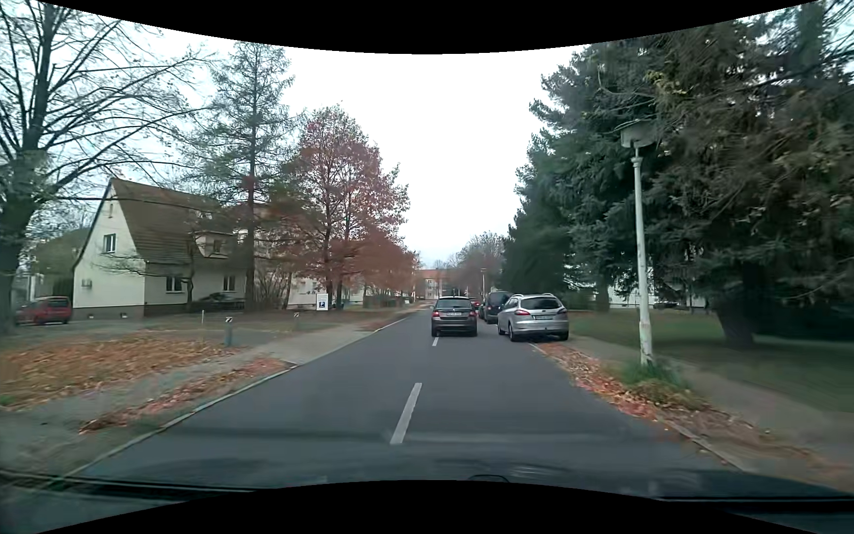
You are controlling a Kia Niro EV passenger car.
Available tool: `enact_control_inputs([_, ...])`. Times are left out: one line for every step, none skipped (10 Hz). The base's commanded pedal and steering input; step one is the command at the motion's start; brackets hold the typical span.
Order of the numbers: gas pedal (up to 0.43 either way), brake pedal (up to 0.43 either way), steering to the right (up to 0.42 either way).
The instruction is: Follow the waypoints while adhering to traffic rules and regulations
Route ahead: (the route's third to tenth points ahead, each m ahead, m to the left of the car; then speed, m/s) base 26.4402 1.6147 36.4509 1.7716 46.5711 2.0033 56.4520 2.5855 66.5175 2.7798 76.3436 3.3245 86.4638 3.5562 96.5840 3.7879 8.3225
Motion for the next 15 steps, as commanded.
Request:
enact_control_inputs([0.157,0.0,0.003])
enact_control_inputs([0.157,0.0,0.003])
enact_control_inputs([0.157,0.0,0.003])
enact_control_inputs([0.157,0.0,0.003])
enact_control_inputs([0.157,0.0,0.003])
enact_control_inputs([0.15,0.0,0.002])
enact_control_inputs([0.15,0.0,0.002])
enact_control_inputs([0.138,0.0,0.0])
enact_control_inputs([0.138,0.0,-0.001])
enact_control_inputs([0.138,0.0,-0.005])
enact_control_inputs([0.138,0.0,-0.005])
enact_control_inputs([0.138,0.0,-0.005])
enact_control_inputs([0.138,0.0,-0.005])
enact_control_inputs([0.138,0.0,-0.005])
enact_control_inputs([0.138,0.0,-0.004])
